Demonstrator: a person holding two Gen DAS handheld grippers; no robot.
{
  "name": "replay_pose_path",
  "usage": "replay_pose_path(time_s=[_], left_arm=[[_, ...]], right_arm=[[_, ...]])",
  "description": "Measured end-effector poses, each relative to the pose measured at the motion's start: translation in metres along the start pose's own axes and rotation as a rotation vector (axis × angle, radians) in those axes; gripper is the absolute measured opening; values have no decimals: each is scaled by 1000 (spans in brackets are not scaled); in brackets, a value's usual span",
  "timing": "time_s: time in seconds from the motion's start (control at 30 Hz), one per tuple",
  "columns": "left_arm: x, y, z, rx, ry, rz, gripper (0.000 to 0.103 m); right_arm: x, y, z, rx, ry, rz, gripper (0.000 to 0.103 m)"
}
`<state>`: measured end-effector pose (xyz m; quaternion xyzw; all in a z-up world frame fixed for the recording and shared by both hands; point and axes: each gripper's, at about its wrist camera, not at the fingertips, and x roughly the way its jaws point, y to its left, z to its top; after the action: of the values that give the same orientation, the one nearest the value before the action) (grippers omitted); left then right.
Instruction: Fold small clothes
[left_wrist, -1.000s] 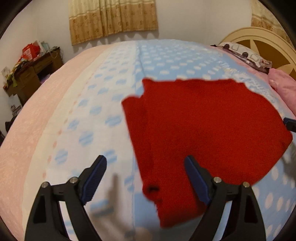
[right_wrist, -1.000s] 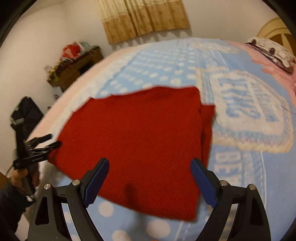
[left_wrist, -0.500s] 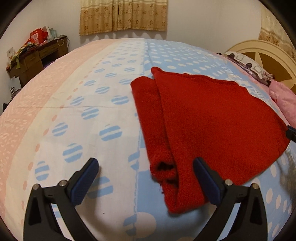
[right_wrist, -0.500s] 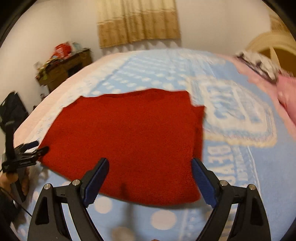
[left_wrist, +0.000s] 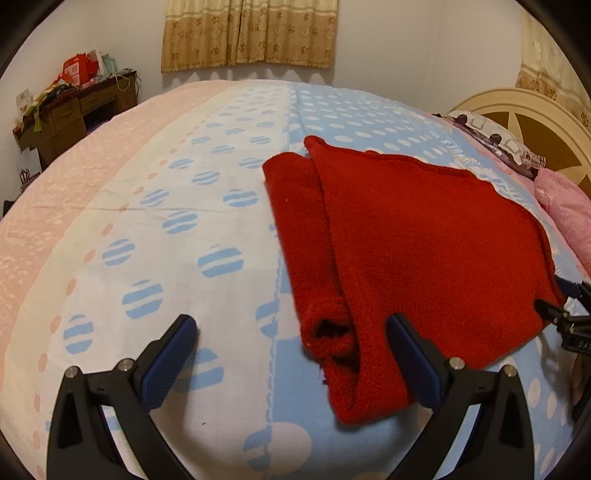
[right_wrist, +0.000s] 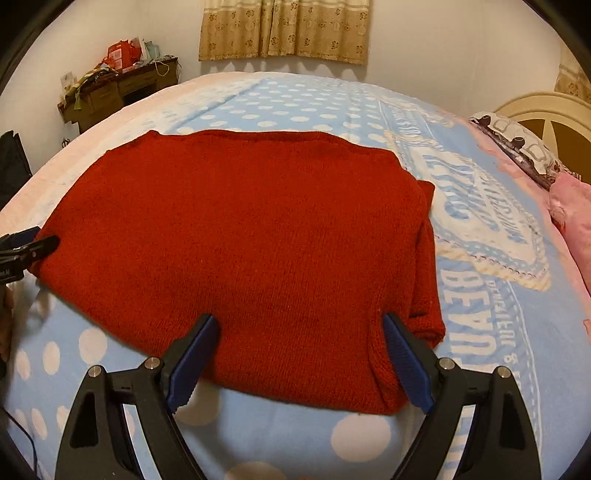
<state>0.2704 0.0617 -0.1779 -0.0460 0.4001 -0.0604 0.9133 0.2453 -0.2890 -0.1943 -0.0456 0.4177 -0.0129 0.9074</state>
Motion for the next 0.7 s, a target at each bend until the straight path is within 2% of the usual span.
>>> replay_pose_path(time_s=[0.13,0.23,0.3,0.47,0.57,0.6,0.63,0.7], left_arm=[[-1,0,-1,-4,-4,-4,103],[-2,-1,-2,-4,-9,-3,103],[-2,-1,-2,-4,-8,-4,103],[-3,0,-2,-8,-9,-10,103],[-3,0,-3,-10,-12,-16,103],[-4,0,-3,-11,-12,-18,103],[-4,1,-3,-11,-11,-20,103],[-4,1,-4,-11,-10,-24,103]], right_arm=[[-6,2,7,19,2,-23,89],[-23,17,20,52,-68,-9,89],[-27,35,32,34,-97,21,89],[-13,86,51,-49,-93,71,89],[3,107,50,-70,-59,95,88],[8,113,48,-79,-44,101,83],[14,119,43,-90,-28,102,82],[15,123,33,-91,-68,82,82]])
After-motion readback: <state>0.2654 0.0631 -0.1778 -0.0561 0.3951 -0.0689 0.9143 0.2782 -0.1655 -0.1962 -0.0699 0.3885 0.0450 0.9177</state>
